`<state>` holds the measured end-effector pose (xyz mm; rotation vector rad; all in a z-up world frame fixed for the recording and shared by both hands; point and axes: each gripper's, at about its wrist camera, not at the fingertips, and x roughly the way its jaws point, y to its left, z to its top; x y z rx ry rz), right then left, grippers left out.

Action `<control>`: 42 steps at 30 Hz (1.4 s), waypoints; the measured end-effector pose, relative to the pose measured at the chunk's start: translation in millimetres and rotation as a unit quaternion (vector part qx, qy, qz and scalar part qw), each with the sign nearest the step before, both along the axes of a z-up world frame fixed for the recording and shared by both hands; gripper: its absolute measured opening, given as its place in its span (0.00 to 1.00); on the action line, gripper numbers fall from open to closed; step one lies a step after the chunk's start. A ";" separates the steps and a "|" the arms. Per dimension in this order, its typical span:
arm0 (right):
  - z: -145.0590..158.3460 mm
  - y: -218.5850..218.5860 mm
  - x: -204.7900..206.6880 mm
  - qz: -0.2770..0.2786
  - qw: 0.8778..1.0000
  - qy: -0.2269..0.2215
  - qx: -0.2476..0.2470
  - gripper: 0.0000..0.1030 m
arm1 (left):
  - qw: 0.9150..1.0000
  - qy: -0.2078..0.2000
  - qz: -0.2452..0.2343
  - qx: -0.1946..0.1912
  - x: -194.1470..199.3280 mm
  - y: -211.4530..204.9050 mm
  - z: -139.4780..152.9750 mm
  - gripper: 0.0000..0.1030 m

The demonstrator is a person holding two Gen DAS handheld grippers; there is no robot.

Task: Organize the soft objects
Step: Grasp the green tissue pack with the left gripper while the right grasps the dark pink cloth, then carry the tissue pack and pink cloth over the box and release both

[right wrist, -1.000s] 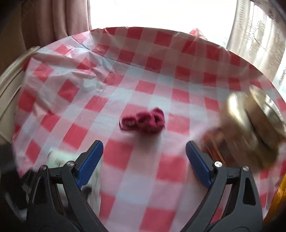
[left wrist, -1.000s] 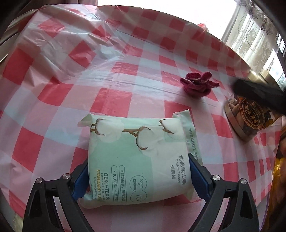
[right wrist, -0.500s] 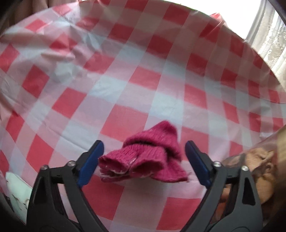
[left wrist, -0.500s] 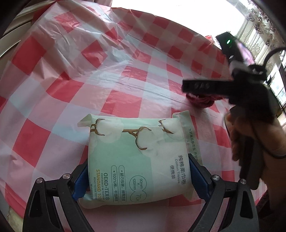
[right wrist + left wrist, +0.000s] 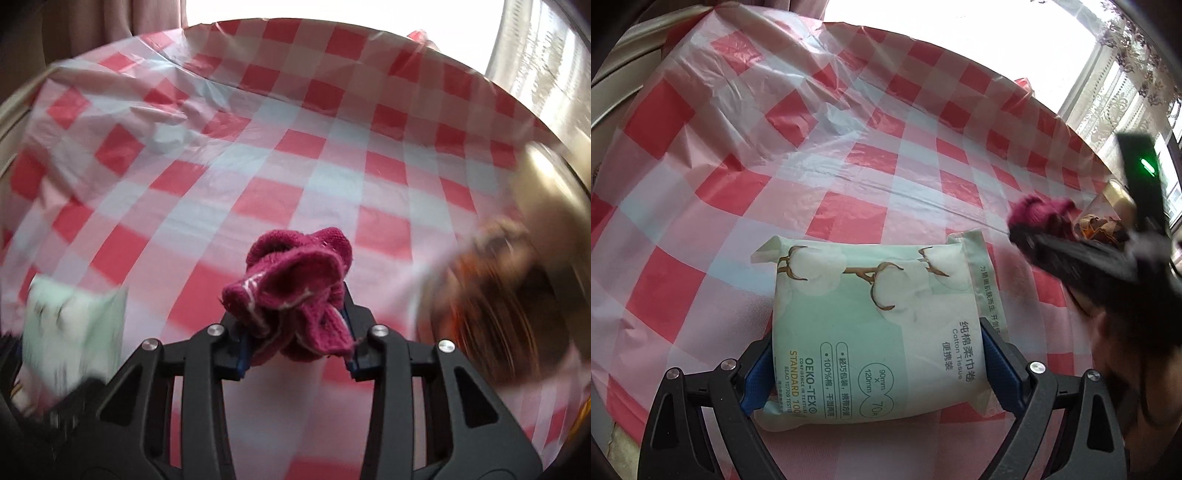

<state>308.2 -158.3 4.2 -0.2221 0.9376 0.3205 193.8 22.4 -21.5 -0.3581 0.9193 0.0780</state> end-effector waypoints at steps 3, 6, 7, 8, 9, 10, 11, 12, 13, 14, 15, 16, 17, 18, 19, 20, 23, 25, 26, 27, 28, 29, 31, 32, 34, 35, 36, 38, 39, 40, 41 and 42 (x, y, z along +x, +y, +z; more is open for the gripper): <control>6.6 -21.0 -23.6 -0.006 1.000 0.002 0.011 0.41 | 1.000 -0.003 -0.008 0.003 -5.8 -6.6 5.7 0.92; 15.2 -45.4 -52.2 -0.016 1.000 0.001 0.017 0.41 | 1.000 -0.006 -0.023 0.010 -12.5 -17.9 11.9 0.92; 17.9 -54.4 -61.2 -0.021 1.000 0.000 0.019 0.41 | 1.000 -0.008 -0.029 0.010 -15.8 -22.4 14.3 0.92; 21.0 -65.2 -72.2 -0.028 0.999 0.000 0.021 0.41 | 0.999 -0.011 -0.036 0.011 -20.9 -28.7 17.7 0.92; 23.1 -74.1 -79.8 -0.033 0.999 0.000 0.023 0.41 | 0.999 -0.014 -0.042 0.013 -24.6 -33.8 20.8 0.92; 25.1 -82.2 -87.2 -0.038 0.999 0.001 0.025 0.41 | 0.999 -0.015 -0.049 0.014 -28.0 -39.3 23.2 0.92; 27.1 -91.9 -96.2 -0.046 0.999 0.002 0.026 0.41 | 0.998 -0.018 -0.059 0.015 -33.3 -47.4 26.5 0.92; 28.7 -101.1 -105.1 -0.053 0.998 0.003 0.026 0.41 | 0.998 -0.019 -0.065 0.015 -37.2 -53.8 28.3 0.92; 30.2 -108.1 -111.8 -0.058 0.998 0.003 0.026 0.41 | 0.997 -0.020 -0.073 0.014 -41.1 -60.1 30.1 0.92; 31.9 -116.9 -121.0 -0.064 0.998 0.004 0.025 0.41 | 0.996 -0.022 -0.084 0.015 -46.6 -69.3 32.9 0.92; 33.0 -124.6 -128.9 -0.069 0.997 0.004 0.024 0.41 | 0.996 -0.024 -0.089 0.016 -51.0 -75.8 34.7 0.92; 34.0 -133.4 -138.2 -0.075 0.997 0.006 0.023 0.41 | 0.995 -0.026 -0.098 0.017 -55.9 -83.9 37.2 0.92; 34.8 -141.1 -145.8 -0.079 0.997 0.007 0.023 0.41 | 0.994 -0.028 -0.107 0.017 -60.2 -91.6 39.5 0.92; 35.8 -148.9 -153.3 -0.085 0.996 0.009 0.022 0.41 | 0.993 -0.030 -0.113 0.016 -65.1 -98.0 41.5 0.92; 37.1 -159.6 -162.7 -0.094 0.995 0.010 0.021 0.41 | 0.992 -0.031 -0.121 0.016 -69.1 -105.3 43.7 0.92; 38.4 -167.7 -169.3 -0.100 0.995 0.011 0.020 0.41 | 0.991 -0.032 -0.132 0.015 -73.9 -114.3 46.2 0.92; 41.8 -195.1 -192.0 -0.124 0.992 0.013 0.015 0.41 | 0.987 -0.034 -0.158 0.014 -83.9 -135.5 50.5 0.92; 42.5 -214.9 -209.9 -0.141 0.990 0.015 0.009 0.41 | 0.983 -0.033 -0.179 0.008 -92.3 -152.3 52.4 0.92; 42.9 -221.9 -216.5 -0.147 0.989 0.017 0.007 0.41 | 0.981 -0.032 -0.193 0.005 -97.9 -163.8 53.8 0.92; 42.7 -232.1 -225.0 -0.156 0.988 0.019 0.005 0.41 | 0.978 -0.032 -0.204 0.004 -101.9 -172.1 54.9 0.92; 42.6 -240.1 -230.9 -0.164 0.986 0.021 0.004 0.41 | 0.975 -0.032 -0.218 0.002 -106.2 -182.6 55.9 0.92; 42.3 -249.8 -237.6 -0.174 0.984 0.024 0.003 0.41 | 0.973 -0.031 -0.228 0.002 -109.2 -191.2 56.6 0.92; 42.2 -272.6 -253.3 -0.199 0.980 0.026 0.001 0.41 | 0.967 -0.029 -0.254 0.003 -117.3 -213.2 57.2 0.92; 42.6 -280.5 -258.8 -0.207 0.978 0.027 0.000 0.41 | 0.965 -0.028 -0.262 0.002 -120.6 -221.8 57.6 0.92; 43.4 -297.6 -272.4 -0.224 0.974 0.028 -0.003 0.41 | 0.959 -0.023 -0.283 0.000 -128.5 -240.9 57.1 0.92; 43.6 -303.7 -276.9 -0.230 0.973 0.028 -0.004 0.41 | 0.956 -0.021 -0.292 -0.001 -131.9 -249.2 56.7 0.92; 43.4 -309.6 -281.2 -0.235 0.972 0.028 -0.005 0.41 | 0.954 -0.019 -0.299 -0.001 -135.5 -256.4 57.0 0.92; 43.5 -322.7 -291.9 -0.247 0.968 0.029 -0.007 0.41 | 0.949 -0.017 -0.316 0.002 -142.2 -272.0 56.6 0.92; 43.4 -328.4 -296.6 -0.254 0.967 0.030 -0.008 0.41 | 0.946 -0.016 -0.323 0.004 -145.7 -280.2 56.3 0.92; 43.6 -334.1 -301.6 -0.260 0.965 0.030 -0.008 0.41 | 0.944 -0.014 -0.329 0.004 -148.4 -286.8 55.9 0.92; 43.7 -340.8 -306.1 -0.267 0.963 0.030 -0.008 0.41 | 0.942 -0.012 -0.336 0.005 -151.6 -293.2 55.5 0.92; 43.8 -346.6 -309.4 -0.274 0.961 0.030 -0.009 0.41 | 0.940 -0.011 -0.341 0.006 -152.8 -298.8 55.4 0.92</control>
